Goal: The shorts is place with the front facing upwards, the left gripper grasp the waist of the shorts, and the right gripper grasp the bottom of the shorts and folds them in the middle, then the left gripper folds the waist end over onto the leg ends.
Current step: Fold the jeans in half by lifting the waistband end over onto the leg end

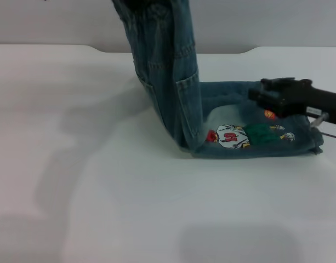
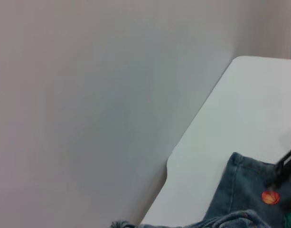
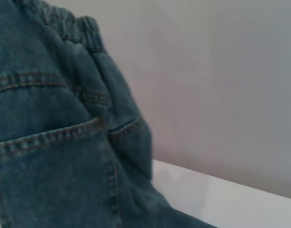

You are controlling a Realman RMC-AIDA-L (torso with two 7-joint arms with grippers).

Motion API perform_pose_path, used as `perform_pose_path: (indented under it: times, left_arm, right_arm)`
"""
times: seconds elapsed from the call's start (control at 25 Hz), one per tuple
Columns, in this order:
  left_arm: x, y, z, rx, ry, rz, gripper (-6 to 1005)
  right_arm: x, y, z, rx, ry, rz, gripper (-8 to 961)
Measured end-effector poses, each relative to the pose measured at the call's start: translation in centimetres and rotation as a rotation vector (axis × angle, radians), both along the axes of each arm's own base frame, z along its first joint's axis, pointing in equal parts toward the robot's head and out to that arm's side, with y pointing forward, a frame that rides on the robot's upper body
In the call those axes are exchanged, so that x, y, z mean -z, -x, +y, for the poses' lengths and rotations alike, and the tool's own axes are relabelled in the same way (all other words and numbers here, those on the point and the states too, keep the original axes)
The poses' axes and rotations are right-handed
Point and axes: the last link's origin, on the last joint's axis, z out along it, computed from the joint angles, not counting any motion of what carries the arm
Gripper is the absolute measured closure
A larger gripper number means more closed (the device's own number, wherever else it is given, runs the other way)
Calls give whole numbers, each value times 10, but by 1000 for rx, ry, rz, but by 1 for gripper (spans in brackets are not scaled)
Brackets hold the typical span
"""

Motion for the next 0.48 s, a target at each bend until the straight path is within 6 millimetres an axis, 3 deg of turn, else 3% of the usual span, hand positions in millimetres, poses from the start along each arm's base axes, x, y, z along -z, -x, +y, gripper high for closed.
perform_pose_path:
  times: [0.24, 0.48]
  left_arm:
    - [0, -11, 0, 25, -1, -5, 937]
    - [0, -16, -1, 37, -1, -5, 936]
  right_arm:
    - [29, 17, 3, -46, 103, -52, 537]
    - [44, 24, 5, -59, 151, -90, 537]
